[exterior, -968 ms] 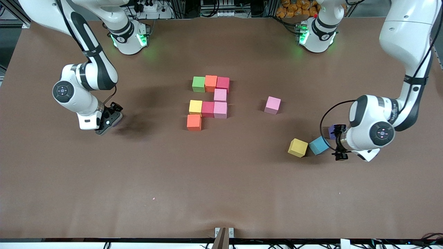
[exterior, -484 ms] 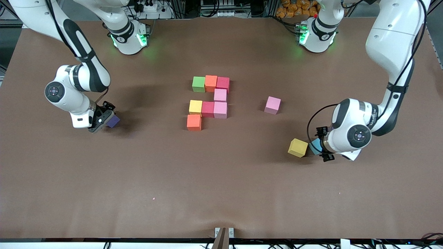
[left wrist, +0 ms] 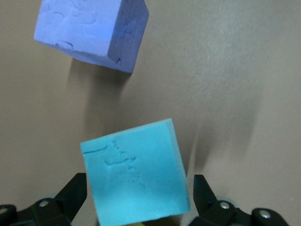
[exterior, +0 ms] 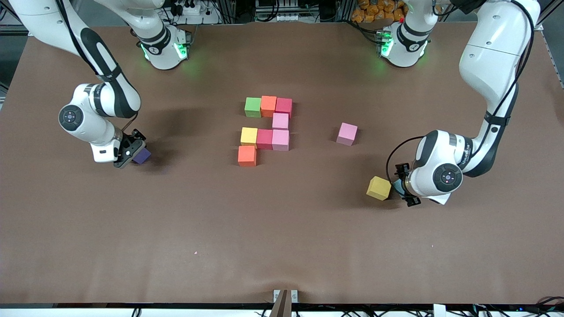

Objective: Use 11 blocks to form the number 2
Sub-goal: 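Grasp cyan with the left gripper while the right gripper reaches the blue block, then place blue under orange with the right gripper while the left gripper lifts cyan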

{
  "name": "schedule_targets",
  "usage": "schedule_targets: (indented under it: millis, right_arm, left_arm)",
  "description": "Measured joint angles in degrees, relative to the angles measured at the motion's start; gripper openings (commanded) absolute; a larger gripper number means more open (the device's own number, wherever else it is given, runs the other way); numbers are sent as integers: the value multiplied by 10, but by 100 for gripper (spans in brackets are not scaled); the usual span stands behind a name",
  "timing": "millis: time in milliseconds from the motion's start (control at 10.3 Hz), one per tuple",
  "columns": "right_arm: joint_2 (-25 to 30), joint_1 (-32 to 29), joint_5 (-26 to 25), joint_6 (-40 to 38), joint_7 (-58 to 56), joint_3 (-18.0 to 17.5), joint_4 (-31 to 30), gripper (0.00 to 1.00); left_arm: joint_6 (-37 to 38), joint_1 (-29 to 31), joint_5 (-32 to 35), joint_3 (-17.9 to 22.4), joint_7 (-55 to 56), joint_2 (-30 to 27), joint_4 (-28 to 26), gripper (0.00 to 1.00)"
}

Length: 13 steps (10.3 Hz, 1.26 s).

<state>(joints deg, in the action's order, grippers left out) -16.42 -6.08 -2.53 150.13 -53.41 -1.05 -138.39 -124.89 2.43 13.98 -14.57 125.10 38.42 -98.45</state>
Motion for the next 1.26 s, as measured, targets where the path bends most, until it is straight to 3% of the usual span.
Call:
schedule_targets:
  millis: [484,678,871,1162,1259]
  right_arm:
    - [15,81,1,-30,58,-6,57,6]
    - [18,149,2,-111,194,-8,133,6]
    - [13,222,18,-145,341,-9,195,6]
    - [-55,287,46,-146,562,-8,280,6]
    - [-91,299,85,-145,635,-8,316,6]
  left_arm:
    - [0,3,34,2,91,3,1,100]
    - [0,4,34,2,101,8,1,100]
    - [0,4,34,2,108,11,1,100]
    - [0,4,34,3,110,11,2,100]
    - [0,4,34,3,111,11,2,100]
